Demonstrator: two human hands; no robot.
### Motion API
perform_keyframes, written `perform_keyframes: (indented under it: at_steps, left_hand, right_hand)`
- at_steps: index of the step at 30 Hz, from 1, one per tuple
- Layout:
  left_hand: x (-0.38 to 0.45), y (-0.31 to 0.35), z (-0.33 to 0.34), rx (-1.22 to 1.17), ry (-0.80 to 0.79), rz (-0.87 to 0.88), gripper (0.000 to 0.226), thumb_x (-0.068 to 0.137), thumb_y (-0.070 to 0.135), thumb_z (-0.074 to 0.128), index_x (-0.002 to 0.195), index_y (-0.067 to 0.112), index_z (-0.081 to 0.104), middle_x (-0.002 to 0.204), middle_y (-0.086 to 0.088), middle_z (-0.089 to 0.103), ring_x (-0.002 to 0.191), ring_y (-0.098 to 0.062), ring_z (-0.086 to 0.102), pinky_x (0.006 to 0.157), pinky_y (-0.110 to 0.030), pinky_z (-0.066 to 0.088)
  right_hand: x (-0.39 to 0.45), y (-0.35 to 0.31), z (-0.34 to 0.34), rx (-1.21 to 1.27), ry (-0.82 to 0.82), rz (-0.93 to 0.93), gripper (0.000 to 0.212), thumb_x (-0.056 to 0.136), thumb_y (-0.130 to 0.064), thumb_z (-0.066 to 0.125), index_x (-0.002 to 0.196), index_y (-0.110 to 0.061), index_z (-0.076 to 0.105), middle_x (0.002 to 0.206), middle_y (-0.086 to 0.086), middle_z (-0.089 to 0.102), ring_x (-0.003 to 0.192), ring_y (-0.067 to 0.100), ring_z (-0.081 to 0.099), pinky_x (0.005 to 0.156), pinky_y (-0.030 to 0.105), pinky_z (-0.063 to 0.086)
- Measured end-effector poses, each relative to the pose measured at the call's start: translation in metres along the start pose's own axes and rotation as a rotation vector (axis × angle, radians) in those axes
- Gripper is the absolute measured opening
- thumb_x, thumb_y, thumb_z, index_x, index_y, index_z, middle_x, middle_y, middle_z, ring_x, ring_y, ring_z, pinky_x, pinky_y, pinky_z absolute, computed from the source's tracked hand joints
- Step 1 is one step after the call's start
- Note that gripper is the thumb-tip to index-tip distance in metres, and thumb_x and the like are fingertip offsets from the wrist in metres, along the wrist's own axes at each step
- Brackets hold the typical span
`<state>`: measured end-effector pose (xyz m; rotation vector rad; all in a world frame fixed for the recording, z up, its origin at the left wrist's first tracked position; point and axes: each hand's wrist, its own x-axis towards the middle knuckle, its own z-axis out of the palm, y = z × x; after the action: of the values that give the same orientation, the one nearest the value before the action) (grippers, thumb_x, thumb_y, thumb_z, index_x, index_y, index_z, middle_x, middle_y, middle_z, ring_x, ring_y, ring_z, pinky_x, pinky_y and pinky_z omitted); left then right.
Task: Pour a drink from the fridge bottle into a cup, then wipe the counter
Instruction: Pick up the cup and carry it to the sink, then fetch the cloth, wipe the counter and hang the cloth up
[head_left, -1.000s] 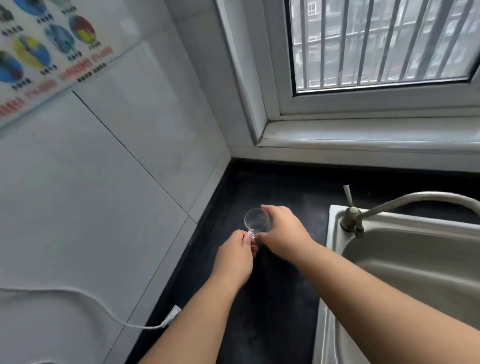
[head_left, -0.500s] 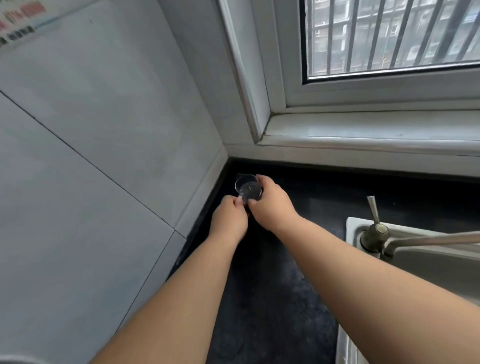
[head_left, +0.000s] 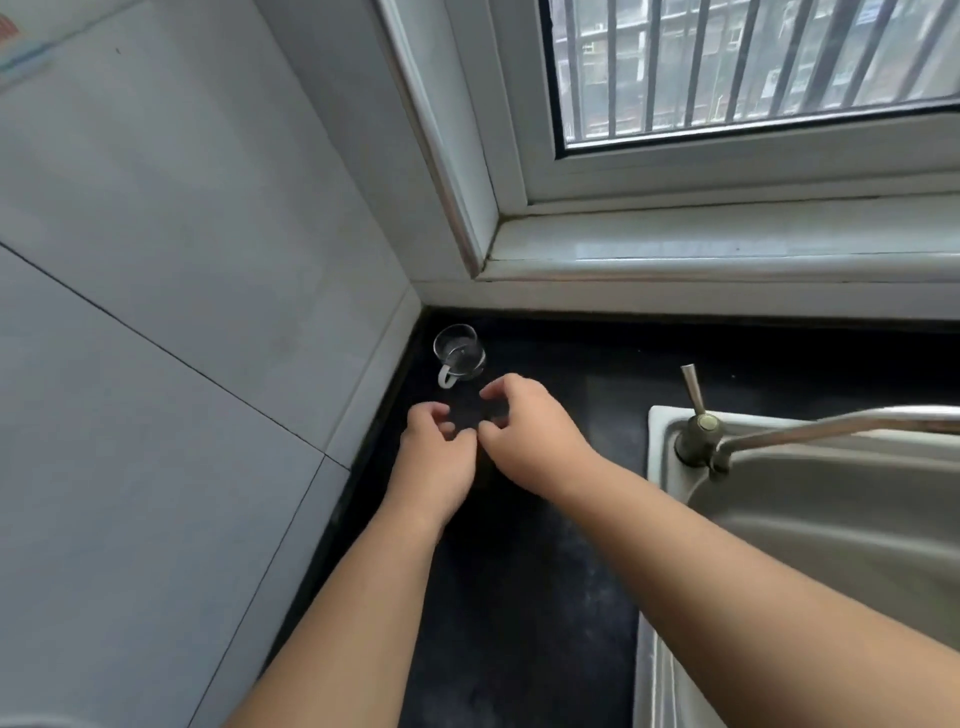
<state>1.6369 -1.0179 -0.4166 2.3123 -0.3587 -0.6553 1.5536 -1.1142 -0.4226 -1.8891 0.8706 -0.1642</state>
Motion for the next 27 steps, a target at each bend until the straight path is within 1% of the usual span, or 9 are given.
perform_keyframes:
  at_steps: [3,4,7,9,12,15,19,24,27]
  left_hand:
    - [-0.051,-0.007,-0.010,0.097,-0.014,0.078,0.037,0.103,0.031,0.057,0.139,0.034,0.052,0.134,0.010,0.054,0.111,-0.007,0.055,0.079,-0.021,0.043]
    - [-0.070,-0.009,-0.013,0.118,-0.017,0.100,0.034,0.104,0.030,0.055,0.138,0.033,0.054,0.136,0.010,0.055,0.112,-0.007,0.054,0.080,-0.020,0.042]
    - [-0.131,-0.021,-0.026,0.185,-0.013,0.132,0.031,0.105,0.032,0.052,0.136,0.031,0.059,0.139,0.009,0.057,0.116,-0.007,0.052,0.094,-0.025,0.039]
    - [-0.177,-0.034,-0.039,0.200,-0.012,0.122,0.031,0.106,0.036,0.050,0.135,0.033,0.059,0.139,0.009,0.058,0.121,-0.010,0.055,0.100,-0.030,0.043]
    - [-0.256,-0.055,-0.061,0.300,0.007,0.091,0.036,0.104,0.049,0.045,0.136,0.038,0.057,0.143,0.009,0.058,0.130,-0.018,0.055,0.111,-0.049,0.043]
    - [-0.345,-0.076,-0.094,0.467,0.052,0.035,0.044,0.106,0.052,0.036,0.146,0.041,0.050,0.154,0.014,0.049,0.141,-0.017,0.045,0.114,-0.049,0.035]
    - [-0.457,-0.117,-0.155,0.514,0.157,-0.093,0.052,0.105,0.055,0.028,0.153,0.039,0.043,0.162,0.013,0.040,0.148,-0.020,0.037,0.116,-0.054,0.031]
    - [-0.589,-0.170,-0.223,0.543,0.288,-0.284,0.061,0.103,0.061,0.012,0.159,0.045,0.029,0.172,0.013,0.019,0.159,-0.015,0.011,0.124,-0.054,0.014]
    - [-0.661,-0.200,-0.252,0.543,0.401,-0.461,0.063,0.103,0.062,0.011,0.162,0.044,0.021,0.174,0.012,0.011,0.161,-0.016,0.005,0.124,-0.054,0.012]
  right_hand:
    - [-0.045,0.001,-0.005,-0.085,-0.032,-0.030,0.045,0.101,-0.035,0.058,0.144,-0.025,0.053,0.149,-0.002,0.050,0.124,0.020,0.059,0.103,0.037,0.049]
    - [-0.062,-0.001,-0.006,-0.112,-0.026,-0.044,0.045,0.102,-0.039,0.057,0.145,-0.025,0.053,0.150,-0.003,0.049,0.130,0.021,0.055,0.106,0.038,0.047]
    - [-0.120,-0.007,-0.008,-0.225,-0.031,-0.120,0.046,0.101,-0.041,0.055,0.145,-0.027,0.056,0.151,-0.004,0.052,0.138,0.024,0.048,0.112,0.043,0.044]
    - [-0.163,-0.012,-0.010,-0.301,-0.043,-0.157,0.046,0.101,-0.043,0.055,0.144,-0.029,0.058,0.150,-0.006,0.054,0.138,0.025,0.048,0.113,0.045,0.042]
    - [-0.236,-0.023,-0.011,-0.386,-0.066,-0.202,0.047,0.101,-0.047,0.053,0.147,-0.033,0.055,0.153,-0.011,0.052,0.139,0.024,0.046,0.114,0.043,0.040]
    - [-0.315,-0.039,-0.003,-0.463,-0.126,-0.268,0.051,0.102,-0.050,0.051,0.151,-0.034,0.050,0.157,-0.012,0.047,0.144,0.022,0.043,0.114,0.040,0.038]
    - [-0.412,-0.070,0.020,-0.545,-0.237,-0.363,0.051,0.105,-0.052,0.046,0.153,-0.036,0.048,0.163,-0.011,0.040,0.152,0.018,0.034,0.121,0.038,0.030]
    - [-0.508,-0.124,0.066,-0.569,-0.412,-0.610,0.048,0.108,-0.046,0.043,0.153,-0.034,0.049,0.165,-0.009,0.038,0.156,0.018,0.026,0.125,0.035,0.021]
    - [-0.544,-0.160,0.089,-0.598,-0.513,-0.770,0.049,0.107,-0.048,0.042,0.153,-0.033,0.049,0.166,-0.009,0.037,0.155,0.016,0.028,0.125,0.038,0.023]
